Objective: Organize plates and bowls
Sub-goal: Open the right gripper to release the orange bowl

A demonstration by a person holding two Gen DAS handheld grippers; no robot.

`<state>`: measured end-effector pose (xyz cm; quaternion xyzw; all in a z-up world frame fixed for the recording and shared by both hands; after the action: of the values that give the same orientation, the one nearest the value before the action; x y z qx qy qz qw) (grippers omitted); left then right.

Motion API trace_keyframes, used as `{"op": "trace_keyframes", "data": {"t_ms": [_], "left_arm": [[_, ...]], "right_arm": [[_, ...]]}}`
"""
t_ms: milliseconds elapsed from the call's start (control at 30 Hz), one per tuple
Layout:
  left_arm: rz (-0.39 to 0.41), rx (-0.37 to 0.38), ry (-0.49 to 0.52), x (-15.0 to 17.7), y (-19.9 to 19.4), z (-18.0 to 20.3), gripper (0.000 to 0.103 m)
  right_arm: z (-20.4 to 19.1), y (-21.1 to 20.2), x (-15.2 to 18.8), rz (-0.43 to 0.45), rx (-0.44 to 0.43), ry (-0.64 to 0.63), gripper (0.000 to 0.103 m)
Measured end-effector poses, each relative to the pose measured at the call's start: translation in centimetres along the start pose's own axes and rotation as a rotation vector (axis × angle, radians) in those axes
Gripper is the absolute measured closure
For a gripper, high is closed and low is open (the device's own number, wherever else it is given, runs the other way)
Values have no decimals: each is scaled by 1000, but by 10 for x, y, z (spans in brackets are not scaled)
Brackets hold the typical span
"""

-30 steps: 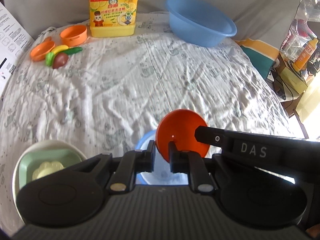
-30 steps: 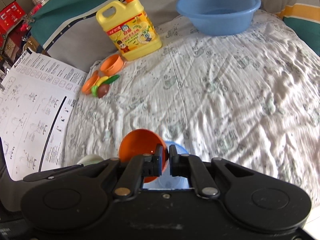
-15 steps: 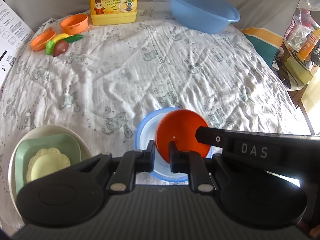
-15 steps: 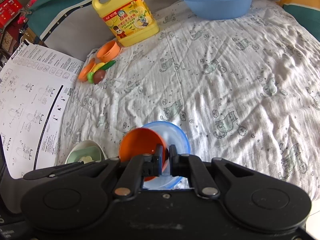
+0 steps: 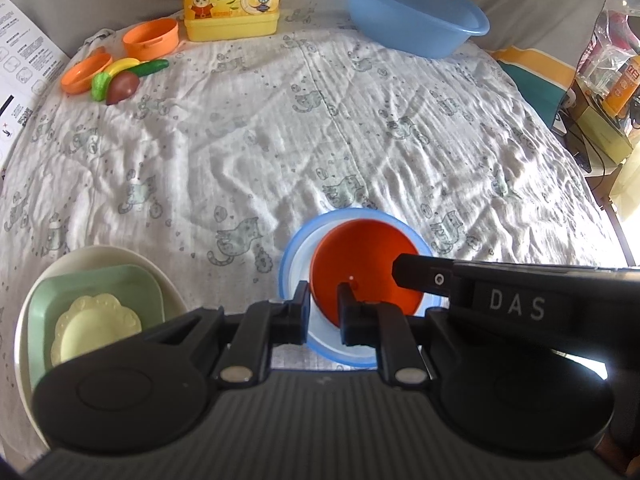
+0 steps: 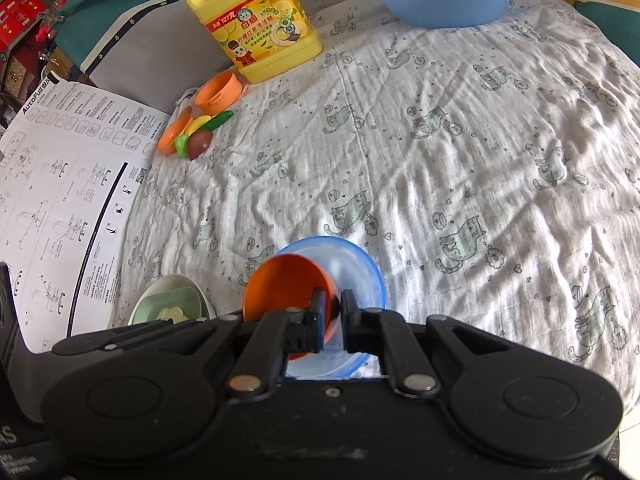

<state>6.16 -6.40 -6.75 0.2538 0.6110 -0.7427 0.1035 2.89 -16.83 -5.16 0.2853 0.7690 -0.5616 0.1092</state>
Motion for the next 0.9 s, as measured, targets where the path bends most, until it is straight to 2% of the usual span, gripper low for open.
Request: {"op": "trace_keyframes", "data": {"t_ms": [233, 300, 333, 367, 400, 467, 500, 667, 900], "left_arm": [[1, -4, -5, 1, 0, 0, 87], [5, -10, -10, 0, -2, -1, 80], [11, -13, -14, -1, -5, -1, 78], [18, -13, -17, -2, -7, -2, 62], [30, -18, -24, -3, -11, -3, 39], [71, -37, -25, -6, -21, -5, 24], [90, -44, -22, -7, -26, -6, 19], [146, -63, -51, -8, -42, -19, 2], [160, -56, -108, 7, -50, -40, 0]], "right_arm": [[1, 2, -1, -8, -11, 6, 91], [0, 0, -2, -4, -9, 5, 87], [-1, -3, -2, 4, -4, 2, 81], [-1, -6, -4, 14, -8, 3, 66], [-2, -9, -5, 23, -16, 6, 57], [-4, -17, -8, 54, -23, -2, 31], [-5, -21, -9, 70, -18, -12, 27], [-6, -34, -13, 118, -4, -22, 11], [4, -42, -4, 132, 31, 6, 4]]}}
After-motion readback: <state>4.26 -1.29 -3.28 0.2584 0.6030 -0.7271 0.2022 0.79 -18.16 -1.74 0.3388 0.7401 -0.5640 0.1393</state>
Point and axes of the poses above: each gripper's, at about its wrist camera, not at the fingertips, and y roughly the way its jaws point, z to its right, x to its underside, the point moved 3 cm from there along y, roughly the way its jaws point, and after that the axes turned 2 degrees about z, right-handed, at the moved point
